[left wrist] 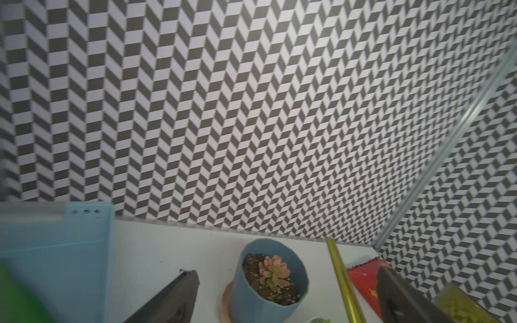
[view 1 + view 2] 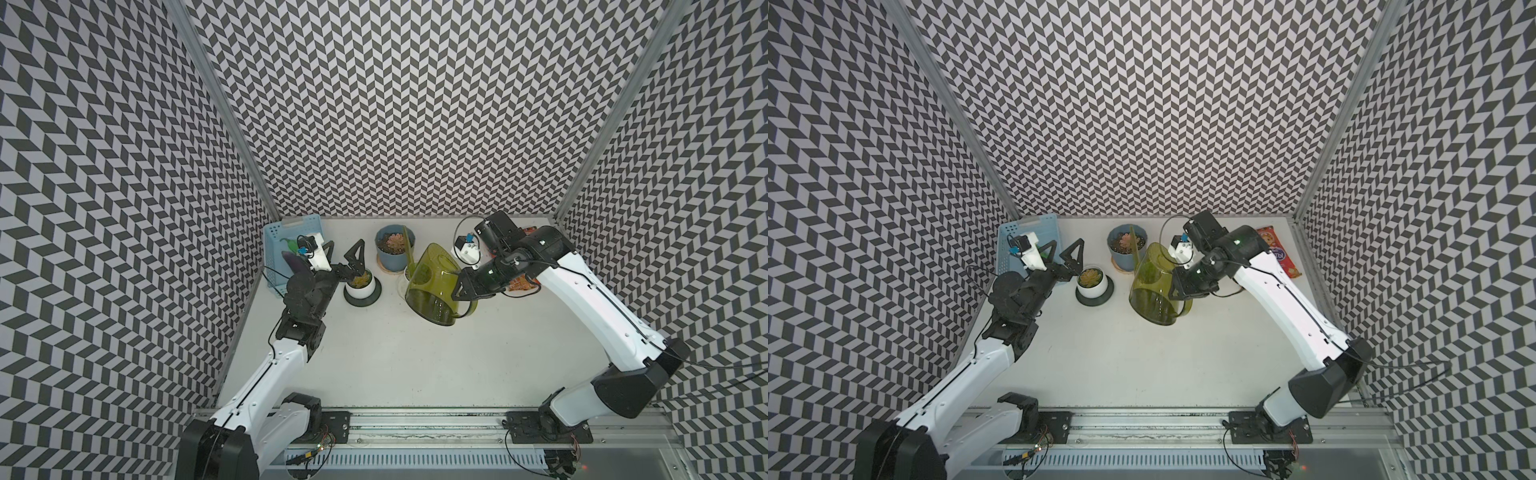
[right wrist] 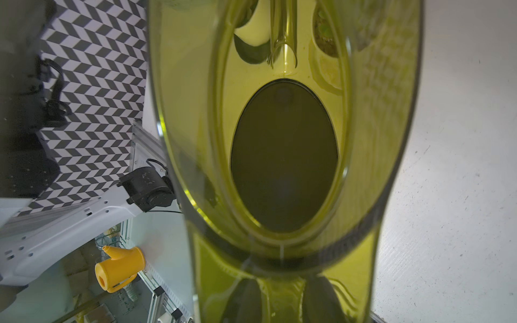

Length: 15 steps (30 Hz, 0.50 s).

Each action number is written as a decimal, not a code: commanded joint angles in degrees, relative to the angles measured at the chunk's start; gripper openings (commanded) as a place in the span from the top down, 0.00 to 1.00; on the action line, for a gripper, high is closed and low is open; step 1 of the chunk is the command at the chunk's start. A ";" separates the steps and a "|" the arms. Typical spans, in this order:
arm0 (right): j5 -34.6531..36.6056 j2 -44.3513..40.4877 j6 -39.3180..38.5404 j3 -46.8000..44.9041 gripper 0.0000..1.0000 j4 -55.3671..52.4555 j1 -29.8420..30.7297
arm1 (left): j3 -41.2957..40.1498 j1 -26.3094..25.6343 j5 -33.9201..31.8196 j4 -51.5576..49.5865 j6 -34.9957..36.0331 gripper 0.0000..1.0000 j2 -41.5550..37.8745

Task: Water the succulent around the soil edge
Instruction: Place the watering can at the center of the board.

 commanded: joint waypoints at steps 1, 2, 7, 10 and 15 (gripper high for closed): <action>0.26 1.79 -0.34 5.14 0.99 4.96 1.60 | 2.81 -3.20 1.20 -3.10 -1.66 0.00 -3.02; 0.95 2.32 -0.21 5.63 0.99 5.02 2.08 | 3.46 -3.73 1.18 -4.28 -1.81 0.00 -3.72; 10.78 0.55 2.56 5.46 1.00 6.97 2.76 | 5.39 -5.23 1.85 -7.82 -2.32 0.00 -5.76; 16.03 -2.53 5.01 3.64 1.00 9.28 2.81 | 5.57 -6.15 1.49 -8.85 -3.12 0.00 -6.38; 21.37 -9.13 7.65 -4.57 1.00 11.86 2.76 | 6.18 -7.09 2.32 -11.71 -4.92 0.00 -6.36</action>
